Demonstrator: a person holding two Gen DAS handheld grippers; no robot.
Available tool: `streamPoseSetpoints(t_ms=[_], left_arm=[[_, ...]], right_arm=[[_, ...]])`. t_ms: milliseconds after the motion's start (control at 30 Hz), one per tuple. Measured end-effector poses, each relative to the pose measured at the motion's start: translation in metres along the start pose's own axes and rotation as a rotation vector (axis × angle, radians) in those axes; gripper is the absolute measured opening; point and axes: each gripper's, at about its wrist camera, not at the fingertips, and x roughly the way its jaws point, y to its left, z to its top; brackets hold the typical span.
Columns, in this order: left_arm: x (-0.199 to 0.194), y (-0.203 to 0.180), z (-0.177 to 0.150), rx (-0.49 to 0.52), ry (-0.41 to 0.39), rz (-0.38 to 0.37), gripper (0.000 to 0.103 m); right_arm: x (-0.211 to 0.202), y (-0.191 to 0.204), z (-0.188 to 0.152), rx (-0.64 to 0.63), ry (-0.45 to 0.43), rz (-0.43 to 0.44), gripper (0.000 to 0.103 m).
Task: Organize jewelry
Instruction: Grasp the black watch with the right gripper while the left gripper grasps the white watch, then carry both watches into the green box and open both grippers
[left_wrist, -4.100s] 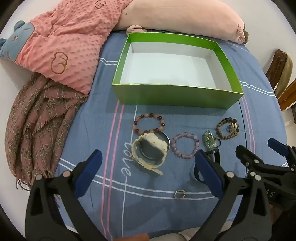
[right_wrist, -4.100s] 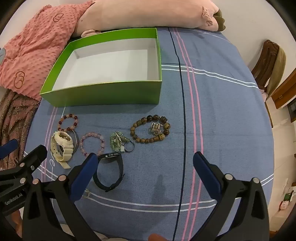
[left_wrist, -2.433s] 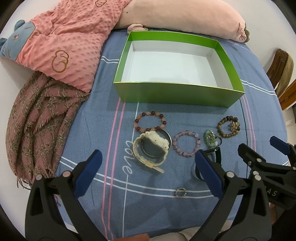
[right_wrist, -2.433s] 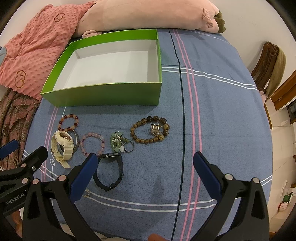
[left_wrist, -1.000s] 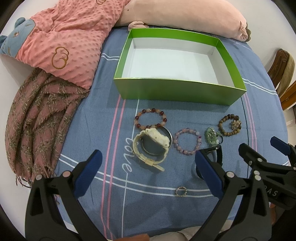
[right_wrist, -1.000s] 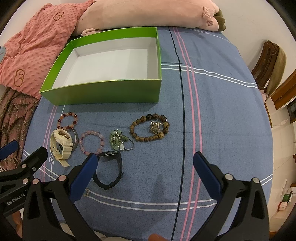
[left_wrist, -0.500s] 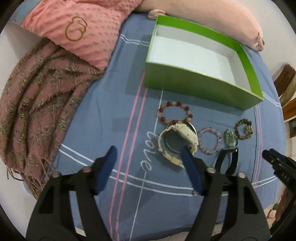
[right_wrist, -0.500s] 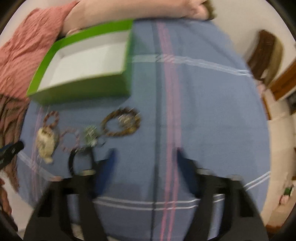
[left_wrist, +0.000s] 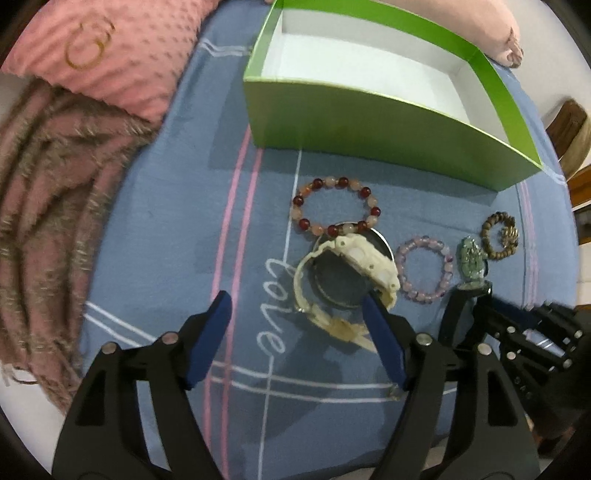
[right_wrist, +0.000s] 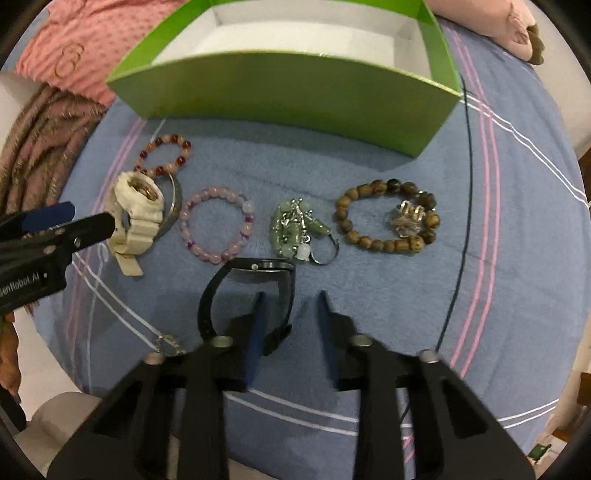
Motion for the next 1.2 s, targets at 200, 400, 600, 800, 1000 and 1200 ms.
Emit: streamPoseSetpoints(t_ms=[200,400,600,800,1000,1200], left_arm=[[0.015,0.015,0.004,-0.031,0.027,-0.028,0.043],[0.016,0.027,0.004,-0.056,0.029,-0.073,0.014],[0.008,0.020,0.000,-0.032,0.005,-0.073,0.005],[-0.033,0.025,0.009,-0.023,-0.070,-0.091,0.007],[-0.082,0.023,0.013,-0.012,-0.156,-0.110,0.007],[-0.121,0.008,0.044,0.024,-0.263,-0.117,0.007]], right_arm=[[0.009,0.008,0.002,-0.023,0.011,-0.001,0.009],[0.016,0.013,0.006,-0.016,0.002,0.007,0.009],[0.006,0.003,-0.006,-0.023,-0.003,0.004,0.005],[-0.018,-0.005,-0.007,0.002,-0.058,0.003,0.003],[-0.053,-0.021,0.002,0.030,-0.134,0.010,0.003],[-0.112,-0.039,0.032,0.016,-0.277,0.035,0.003]])
